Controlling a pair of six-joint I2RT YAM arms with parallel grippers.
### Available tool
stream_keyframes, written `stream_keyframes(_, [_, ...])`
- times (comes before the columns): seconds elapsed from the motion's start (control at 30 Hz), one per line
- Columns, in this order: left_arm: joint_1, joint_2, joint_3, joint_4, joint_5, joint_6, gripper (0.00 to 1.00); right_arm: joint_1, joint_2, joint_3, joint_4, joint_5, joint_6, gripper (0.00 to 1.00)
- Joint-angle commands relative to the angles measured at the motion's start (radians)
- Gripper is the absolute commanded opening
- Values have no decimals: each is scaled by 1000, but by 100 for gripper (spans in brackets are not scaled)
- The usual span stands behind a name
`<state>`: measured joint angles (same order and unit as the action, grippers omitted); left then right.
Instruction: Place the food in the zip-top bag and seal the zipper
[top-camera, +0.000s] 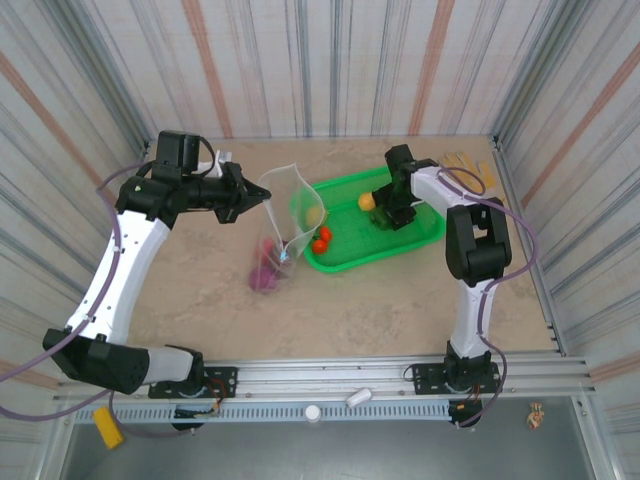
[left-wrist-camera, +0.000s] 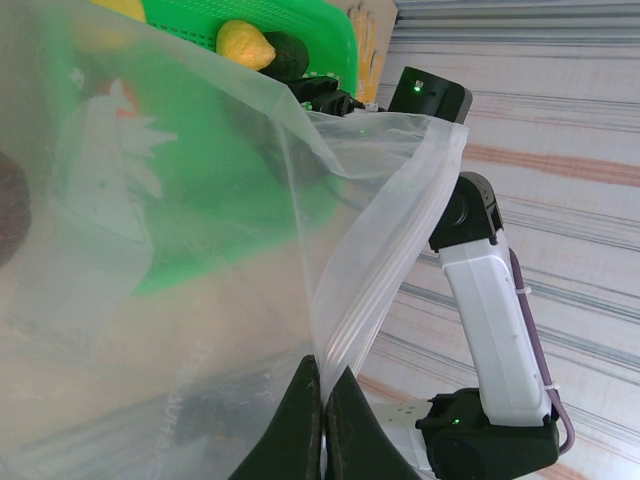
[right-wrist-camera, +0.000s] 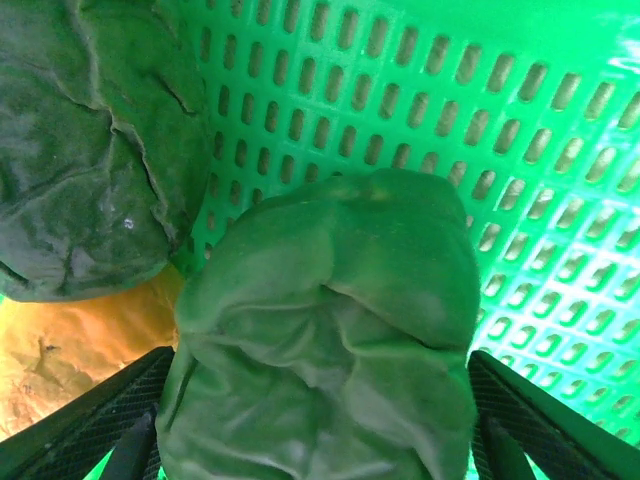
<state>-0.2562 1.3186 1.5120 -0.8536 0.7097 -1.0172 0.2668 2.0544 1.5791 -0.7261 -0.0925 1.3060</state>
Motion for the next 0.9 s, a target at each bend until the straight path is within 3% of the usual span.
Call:
stream_keyframes(0.0, [6, -26, -4, 9, -6, 16, 0, -1, 18, -2, 4, -13, 10, 73])
stream_keyframes(0.43, [2, -30, -1, -7, -23, 11, 0, -6, -162, -130, 73, -7, -93, 51])
stream_keyframes(0.57, [-5, -34, 7, -13, -31, 7, 0, -3, -245, -167, 86, -52, -222, 45])
stream_keyframes(0.87, [-18, -33, 9, -15, -38, -2, 0, 50, -538, -195, 114, -38, -524, 44])
